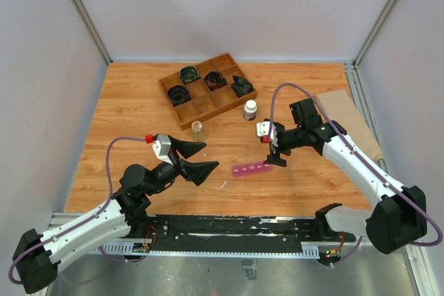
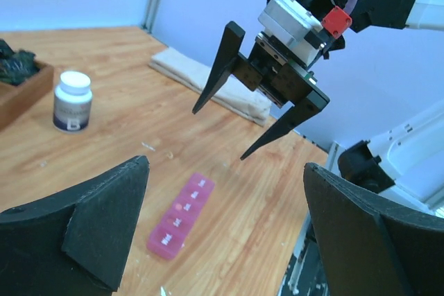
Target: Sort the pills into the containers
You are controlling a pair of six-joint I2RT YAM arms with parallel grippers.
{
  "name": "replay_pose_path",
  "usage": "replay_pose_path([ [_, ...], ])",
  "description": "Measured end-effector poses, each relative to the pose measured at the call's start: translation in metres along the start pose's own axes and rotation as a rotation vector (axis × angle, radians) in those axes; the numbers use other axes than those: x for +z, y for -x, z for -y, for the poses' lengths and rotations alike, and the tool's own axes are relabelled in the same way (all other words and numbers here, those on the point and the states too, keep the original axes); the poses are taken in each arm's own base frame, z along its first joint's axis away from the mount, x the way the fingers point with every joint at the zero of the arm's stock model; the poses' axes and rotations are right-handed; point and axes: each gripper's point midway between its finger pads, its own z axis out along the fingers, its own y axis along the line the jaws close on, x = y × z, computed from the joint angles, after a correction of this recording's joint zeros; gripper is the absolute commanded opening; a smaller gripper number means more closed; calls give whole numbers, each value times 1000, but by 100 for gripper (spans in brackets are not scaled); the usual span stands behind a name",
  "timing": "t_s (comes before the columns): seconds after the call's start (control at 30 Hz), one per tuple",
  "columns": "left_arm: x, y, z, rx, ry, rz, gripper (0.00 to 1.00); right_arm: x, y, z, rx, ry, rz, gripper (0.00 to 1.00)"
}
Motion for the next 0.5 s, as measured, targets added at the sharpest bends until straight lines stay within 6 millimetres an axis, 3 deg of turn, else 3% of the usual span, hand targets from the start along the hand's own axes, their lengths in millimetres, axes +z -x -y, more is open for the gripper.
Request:
replay_pose_path([
  [0.23, 11, 34, 6, 60, 30, 13, 99, -45, 33, 27, 79, -136, 81, 92],
  [0.37, 21, 55, 11, 102, 41, 4, 99, -79, 51, 37, 125, -232, 137, 99],
  [0.5, 35, 84, 9, 138, 66, -1, 99, -113, 69, 51, 146, -339, 176, 98],
])
